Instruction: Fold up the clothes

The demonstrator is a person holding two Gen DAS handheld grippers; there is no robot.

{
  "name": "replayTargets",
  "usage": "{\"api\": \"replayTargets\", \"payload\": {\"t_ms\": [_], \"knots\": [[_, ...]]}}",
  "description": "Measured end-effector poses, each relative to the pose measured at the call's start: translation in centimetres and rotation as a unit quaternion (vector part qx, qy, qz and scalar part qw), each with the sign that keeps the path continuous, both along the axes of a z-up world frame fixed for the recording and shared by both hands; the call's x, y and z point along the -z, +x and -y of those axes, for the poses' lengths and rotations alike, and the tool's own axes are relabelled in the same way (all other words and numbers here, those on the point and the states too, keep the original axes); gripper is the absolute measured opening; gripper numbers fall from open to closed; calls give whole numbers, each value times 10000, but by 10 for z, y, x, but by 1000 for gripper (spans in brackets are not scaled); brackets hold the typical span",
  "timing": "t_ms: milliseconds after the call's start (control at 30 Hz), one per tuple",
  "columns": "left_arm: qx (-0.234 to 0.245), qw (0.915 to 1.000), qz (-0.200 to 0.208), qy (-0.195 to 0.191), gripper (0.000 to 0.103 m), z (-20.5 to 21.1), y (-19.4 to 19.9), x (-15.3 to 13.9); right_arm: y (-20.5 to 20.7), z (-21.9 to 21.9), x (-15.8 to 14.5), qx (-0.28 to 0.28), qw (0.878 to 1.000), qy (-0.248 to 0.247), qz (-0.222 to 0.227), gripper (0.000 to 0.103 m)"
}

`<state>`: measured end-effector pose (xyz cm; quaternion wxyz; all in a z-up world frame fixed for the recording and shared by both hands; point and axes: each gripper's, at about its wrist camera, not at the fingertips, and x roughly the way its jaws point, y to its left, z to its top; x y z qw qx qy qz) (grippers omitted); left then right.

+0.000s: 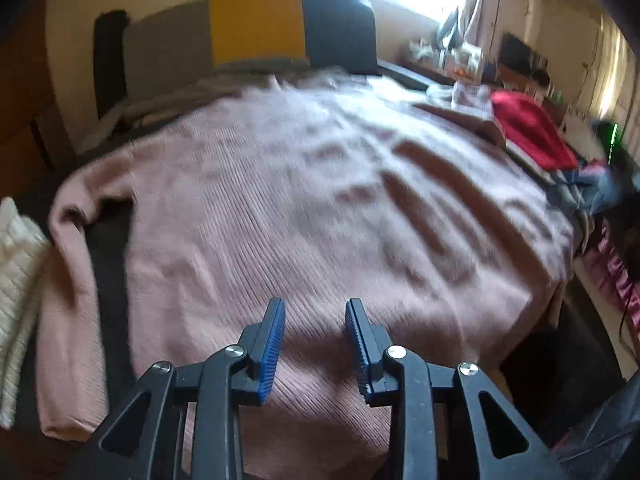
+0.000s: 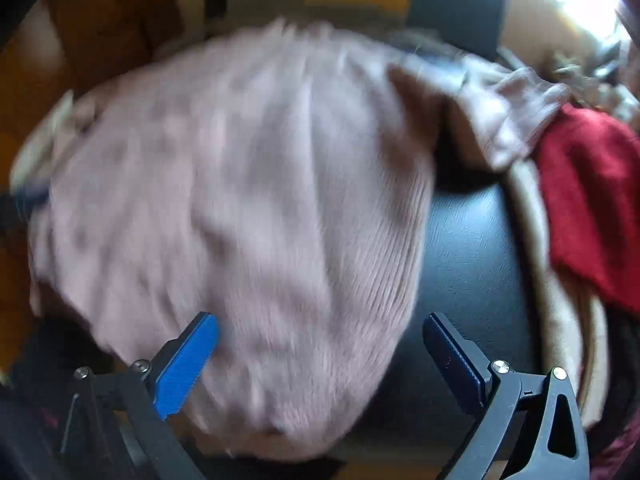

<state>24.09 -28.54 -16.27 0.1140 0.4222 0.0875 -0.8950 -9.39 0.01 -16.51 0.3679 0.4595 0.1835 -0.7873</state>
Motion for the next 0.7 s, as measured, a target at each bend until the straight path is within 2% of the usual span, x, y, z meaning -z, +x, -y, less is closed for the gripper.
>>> {"api": "replayTargets", "payload": {"t_ms": [100, 133, 200, 267, 333, 400, 467, 533, 567, 633, 700], "knots": [[-460, 9988, -57, 125, 31, 10, 13, 2, -3, 18, -31, 102, 9960, -887, 47, 103], [-705, 9969, -169, 294, 31, 18, 23, 2, -1, 30, -34, 44, 9942, -1072, 80, 103], [-1300, 9863, -477, 894, 31, 38, 54, 8, 6, 63, -36, -131, 9921, -1247, 85, 103], [-1884, 9676, -781, 1486, 34, 58, 84, 14, 15, 96, -29, -346, 9933, -1105, -13, 103], [-2453, 9410, -1079, 2066, 38, 78, 114, 19, 23, 120, -22, -501, 9937, -1002, -75, 103], [-3001, 9067, -1368, 2629, 44, 98, 145, 25, 31, 142, -16, -624, 9934, -944, -172, 103], [-3526, 8649, -1646, 3171, 47, 118, 175, 31, 39, 162, -8, -694, 9935, -873, -247, 103], [-4021, 8161, -1910, 3686, 47, 138, 205, 37, 33, 175, 8, -629, 9949, -765, -206, 103], [-4144, 7996, -2001, 3857, 48, 143, 212, 40, 30, 181, 16, -596, 9955, -711, -186, 103], [-4178, 7854, -2111, 4051, 49, 146, 212, 46, 24, 190, 33, -555, 9965, -609, -154, 103], [-4206, 7735, -2203, 4198, 50, 149, 211, 50, 27, 189, 38, -632, 9954, -569, -441, 103]]}}
